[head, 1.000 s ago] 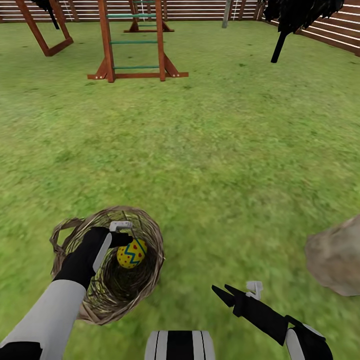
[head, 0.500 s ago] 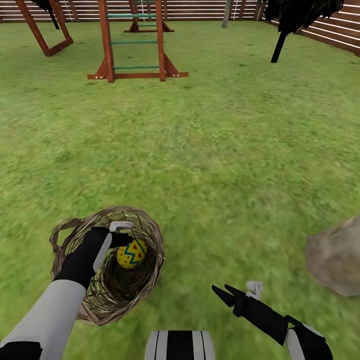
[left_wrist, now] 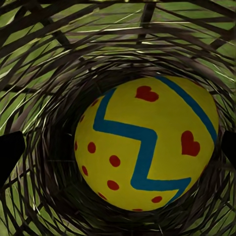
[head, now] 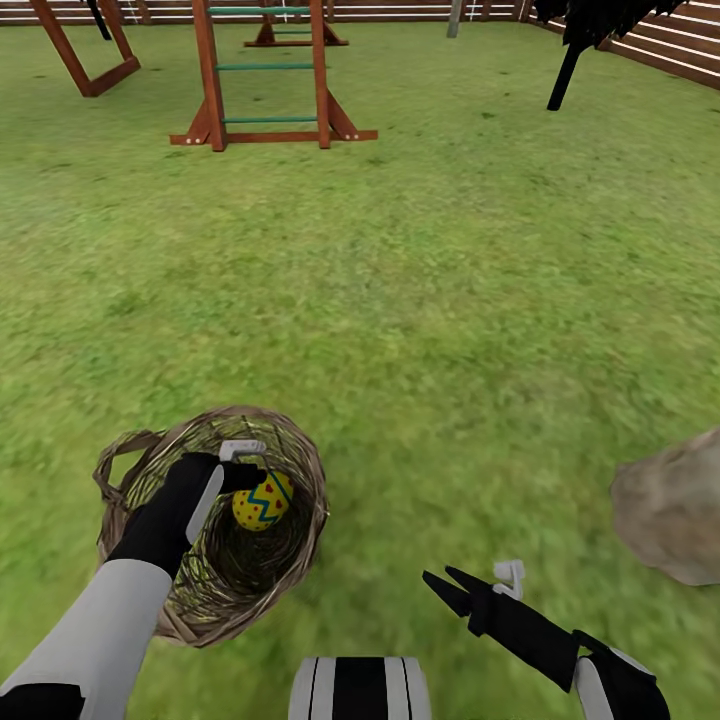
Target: Take the three Easter eggs out of the wicker basket on the lawn in the garden, then place them on the lawn next to a single tree (choose any tree) so that all three eggs are next to the same tree and none are left in the basket.
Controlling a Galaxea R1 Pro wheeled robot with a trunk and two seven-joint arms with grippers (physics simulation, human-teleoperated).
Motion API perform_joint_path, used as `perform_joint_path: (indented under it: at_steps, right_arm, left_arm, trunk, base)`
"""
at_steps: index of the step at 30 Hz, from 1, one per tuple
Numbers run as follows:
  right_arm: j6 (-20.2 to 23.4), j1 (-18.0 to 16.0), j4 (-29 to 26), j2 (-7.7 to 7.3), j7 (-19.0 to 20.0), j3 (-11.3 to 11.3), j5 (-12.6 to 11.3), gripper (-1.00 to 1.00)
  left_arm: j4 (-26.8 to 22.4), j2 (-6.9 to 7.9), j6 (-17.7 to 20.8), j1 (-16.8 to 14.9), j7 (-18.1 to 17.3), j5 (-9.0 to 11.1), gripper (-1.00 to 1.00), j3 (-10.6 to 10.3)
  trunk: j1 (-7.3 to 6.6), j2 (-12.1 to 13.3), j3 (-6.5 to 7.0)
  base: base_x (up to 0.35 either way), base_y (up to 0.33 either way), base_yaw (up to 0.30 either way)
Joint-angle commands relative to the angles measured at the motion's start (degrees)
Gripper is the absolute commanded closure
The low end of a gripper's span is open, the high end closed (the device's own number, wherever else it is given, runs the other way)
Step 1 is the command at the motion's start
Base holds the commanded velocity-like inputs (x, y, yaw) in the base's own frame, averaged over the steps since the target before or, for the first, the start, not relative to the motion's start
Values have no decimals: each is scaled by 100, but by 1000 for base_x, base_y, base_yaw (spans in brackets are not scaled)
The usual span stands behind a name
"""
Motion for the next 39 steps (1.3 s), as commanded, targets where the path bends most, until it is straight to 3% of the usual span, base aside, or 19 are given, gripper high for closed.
perform_joint_path:
  at_steps: [1, 4, 11, 28, 33, 39]
  right_arm:
    - [44, 0, -24, 6, 144, -37, -19, -100]
    - [67, 7, -165, 13, 646, -289, -18, -100]
    - [79, 16, -319, 12, 1065, -471, -20, -100]
    - [88, 17, -334, 11, 1132, -484, -19, -100]
    - [88, 17, -334, 11, 1137, -479, -22, -100]
    - [88, 17, -334, 11, 1136, -476, -23, -100]
  left_arm:
    - [-5, 8, 16, -2, 24, 50, -100, -16]
    - [-16, 12, -6, -2, 14, 50, -100, -12]
    - [32, 14, -165, -5, -125, 43, -100, -9]
    - [61, 15, -340, -2, -257, 40, -100, -10]
    - [44, 119, -355, -2, -771, 41, -100, -13]
    - [35, 193, -359, -2, -917, 41, -100, -17]
  trunk:
    - [-1, -1, -4]
    - [-1, -1, -4]
    - [7, -5, -70]
    - [51, -28, -447]
    - [51, -28, -447]
    - [51, -28, -447]
  base:
    - [0, 0, 0]
    - [0, 0, 0]
    - [0, 0, 0]
    - [0, 0, 0]
    - [0, 0, 0]
    - [0, 0, 0]
